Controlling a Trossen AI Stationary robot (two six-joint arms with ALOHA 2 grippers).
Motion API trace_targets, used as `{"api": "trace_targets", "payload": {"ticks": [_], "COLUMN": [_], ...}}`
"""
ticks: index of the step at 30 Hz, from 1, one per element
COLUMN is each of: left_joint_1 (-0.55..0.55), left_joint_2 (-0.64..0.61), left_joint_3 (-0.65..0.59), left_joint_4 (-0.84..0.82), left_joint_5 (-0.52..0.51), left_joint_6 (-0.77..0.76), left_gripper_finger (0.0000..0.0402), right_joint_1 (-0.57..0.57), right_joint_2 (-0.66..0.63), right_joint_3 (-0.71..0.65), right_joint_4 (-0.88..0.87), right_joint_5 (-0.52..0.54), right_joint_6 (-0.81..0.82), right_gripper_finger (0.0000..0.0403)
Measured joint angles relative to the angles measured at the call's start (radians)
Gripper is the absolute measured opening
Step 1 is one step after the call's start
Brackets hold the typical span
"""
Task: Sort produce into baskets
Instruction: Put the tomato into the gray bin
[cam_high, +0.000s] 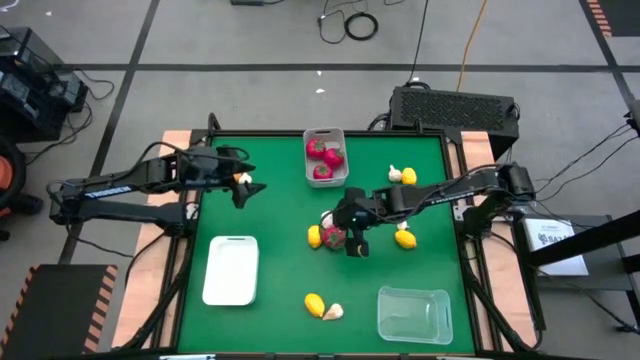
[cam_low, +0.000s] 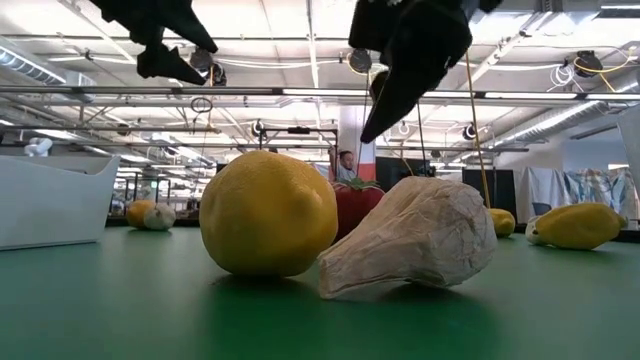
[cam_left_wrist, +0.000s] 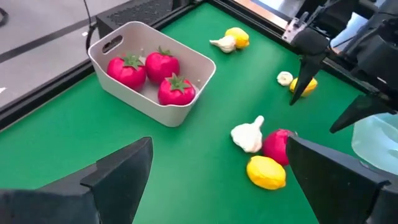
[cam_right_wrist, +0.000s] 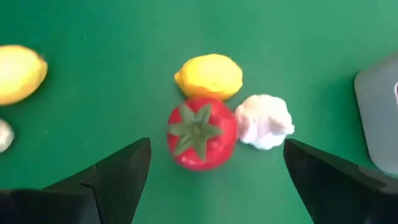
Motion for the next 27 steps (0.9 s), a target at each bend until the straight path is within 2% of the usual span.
{"api": "trace_targets", "payload": {"ticks": [5, 27], "left_joint_1": [0.0, -0.005], "left_joint_2": [0.025, 0.15], "left_joint_3": [0.0, 0.0], "left_joint_4": [0.013, 0.006], "left_joint_5": [-0.023, -0.006], "left_joint_6": [0.004, 0.077], "left_gripper_finger": [0.0374, 0.0374], "right_joint_1": [-0.003, 0.022], "right_joint_2": [0.006, 0.158], "right_joint_3": [-0.057, -0.059], "right_joint_4": [0.066, 0.215], "right_joint_5": [-0.006, -0.023], "right_joint_6": [-0.037, -0.065], "right_gripper_finger": [0.0357, 0.0357]}}
